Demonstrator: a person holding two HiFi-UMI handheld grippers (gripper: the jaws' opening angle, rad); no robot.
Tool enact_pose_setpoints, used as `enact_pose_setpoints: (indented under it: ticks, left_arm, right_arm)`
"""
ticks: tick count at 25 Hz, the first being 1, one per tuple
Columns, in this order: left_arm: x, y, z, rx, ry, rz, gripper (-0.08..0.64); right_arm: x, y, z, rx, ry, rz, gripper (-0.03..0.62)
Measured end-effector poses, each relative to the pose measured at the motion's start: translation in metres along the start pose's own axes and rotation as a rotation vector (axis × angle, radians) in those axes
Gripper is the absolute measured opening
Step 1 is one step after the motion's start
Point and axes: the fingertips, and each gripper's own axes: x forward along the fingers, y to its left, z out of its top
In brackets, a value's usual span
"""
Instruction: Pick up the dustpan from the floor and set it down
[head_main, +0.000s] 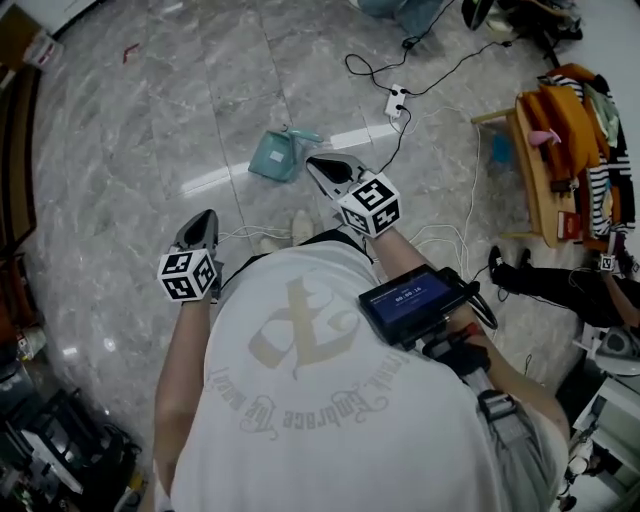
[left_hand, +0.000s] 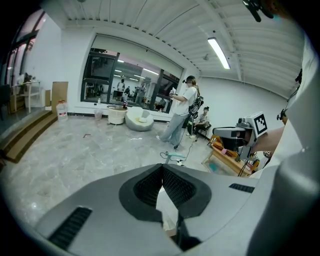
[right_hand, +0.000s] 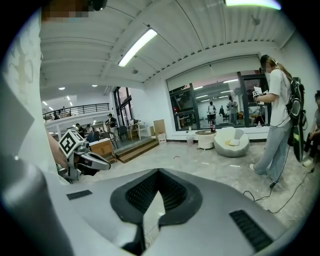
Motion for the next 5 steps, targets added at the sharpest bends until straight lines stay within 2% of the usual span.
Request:
enact_pose_setpoints:
  ticks: [5]
  left_arm:
    - [0.0045, 0.0073, 0.0018, -0.003, 0.002, 0.009, 0.012]
  right_arm:
    - [0.0063, -0.0031, -0.0004, 0.004, 0.001, 0.004, 0.015]
